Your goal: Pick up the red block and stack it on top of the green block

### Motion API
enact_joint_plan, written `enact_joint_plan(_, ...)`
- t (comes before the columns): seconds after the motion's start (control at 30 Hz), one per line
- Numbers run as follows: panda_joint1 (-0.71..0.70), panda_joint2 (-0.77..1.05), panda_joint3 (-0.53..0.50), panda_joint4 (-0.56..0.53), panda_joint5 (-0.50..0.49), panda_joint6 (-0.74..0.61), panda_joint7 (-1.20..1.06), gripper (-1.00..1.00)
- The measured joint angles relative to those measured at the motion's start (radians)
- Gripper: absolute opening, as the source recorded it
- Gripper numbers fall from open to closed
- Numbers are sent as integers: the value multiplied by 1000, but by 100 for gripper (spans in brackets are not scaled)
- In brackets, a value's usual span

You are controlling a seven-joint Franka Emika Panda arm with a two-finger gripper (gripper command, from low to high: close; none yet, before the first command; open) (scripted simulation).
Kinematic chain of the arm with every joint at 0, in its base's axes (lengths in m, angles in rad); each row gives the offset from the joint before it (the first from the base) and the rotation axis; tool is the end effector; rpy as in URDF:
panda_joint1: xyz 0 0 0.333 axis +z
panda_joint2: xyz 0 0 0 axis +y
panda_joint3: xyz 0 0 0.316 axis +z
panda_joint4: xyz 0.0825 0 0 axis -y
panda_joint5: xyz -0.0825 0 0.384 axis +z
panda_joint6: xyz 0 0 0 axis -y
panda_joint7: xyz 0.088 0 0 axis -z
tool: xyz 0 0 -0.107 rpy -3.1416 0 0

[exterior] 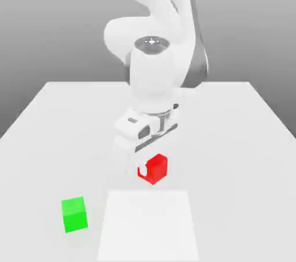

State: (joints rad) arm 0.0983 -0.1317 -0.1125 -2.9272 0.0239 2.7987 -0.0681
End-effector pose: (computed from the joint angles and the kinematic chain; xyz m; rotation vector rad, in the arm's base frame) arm 0.3364 -0.0039 0.2168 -3.1185 -0.0504 -0.0049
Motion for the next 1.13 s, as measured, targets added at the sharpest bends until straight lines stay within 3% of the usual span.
enact_joint_plan(0.33, -53, 48, -99, 118, 38, -71, -152, -100)
enact_joint_plan(0.77, -204, 118, -187, 268, -22, -155, -273, -100)
enact_joint_plan(1.03, -244, 306, -119, 287, 102, 8, -374, -100)
enact_joint_plan(1.07, -249, 322, -113, 288, 113, 22, -381, 100)
enact_joint_plan(1.13, -249, 322, -113, 288, 113, 22, -381, 100)
